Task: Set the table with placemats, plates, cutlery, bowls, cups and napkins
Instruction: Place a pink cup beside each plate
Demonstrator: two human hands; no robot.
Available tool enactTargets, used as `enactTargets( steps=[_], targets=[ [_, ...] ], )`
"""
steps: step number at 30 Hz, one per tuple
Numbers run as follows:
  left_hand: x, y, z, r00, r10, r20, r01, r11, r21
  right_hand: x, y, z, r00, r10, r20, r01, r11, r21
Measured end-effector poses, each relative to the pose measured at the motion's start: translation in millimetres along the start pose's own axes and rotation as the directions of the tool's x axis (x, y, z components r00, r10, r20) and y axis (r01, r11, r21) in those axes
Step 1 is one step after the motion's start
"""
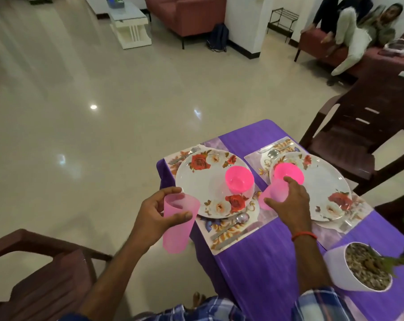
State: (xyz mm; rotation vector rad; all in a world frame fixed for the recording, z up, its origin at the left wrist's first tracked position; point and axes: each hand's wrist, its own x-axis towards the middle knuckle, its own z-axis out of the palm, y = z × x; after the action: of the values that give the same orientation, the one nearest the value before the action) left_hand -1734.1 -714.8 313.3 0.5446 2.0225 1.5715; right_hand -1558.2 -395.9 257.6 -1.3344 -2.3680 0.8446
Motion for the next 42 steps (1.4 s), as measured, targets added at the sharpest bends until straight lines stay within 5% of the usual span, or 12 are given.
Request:
enactTargets(
  steps=[9, 14, 21, 26, 31, 42],
  targets=[
    [42, -2, -12, 0.999, -0.036, 0.015, 0.036, 0.999, 0.014, 7, 14, 25, 0.993, 0.049, 0.104, -0.039, 0.994, -0.104],
    [69, -4, -26, 0.995, -0.043, 0.087, 0.043, 0.999, 0.005, 12, -26, 11, 1.000, 0.006, 0.019, 0.000, 0.959, -0.284],
    [119, 8, -74, 0.989, 0.033, 0.146, -0.027, 0.999, -0.043, 11, -173, 37, 0.973, -0.228, -0.043, 0.230, 0.972, 0.047],
    [145, 3, -118, 0.987, 0.066, 0.146, -0.062, 0.998, -0.031, -5, -285, 90, 0.903, -0.348, 0.252, 0.243, 0.897, 0.368],
    [171, -10, -155, 0.986, 0.097, 0.135, -0.090, 0.994, -0.056, -20, -352, 151, 0.766, -0.453, 0.456, 0.327, 0.886, 0.330],
    [269, -16, -201, 0.976, 0.064, 0.210, -0.063, 0.998, -0.013, 72, -398, 189, 0.936, -0.240, 0.256, 0.098, 0.878, 0.468]
  ],
)
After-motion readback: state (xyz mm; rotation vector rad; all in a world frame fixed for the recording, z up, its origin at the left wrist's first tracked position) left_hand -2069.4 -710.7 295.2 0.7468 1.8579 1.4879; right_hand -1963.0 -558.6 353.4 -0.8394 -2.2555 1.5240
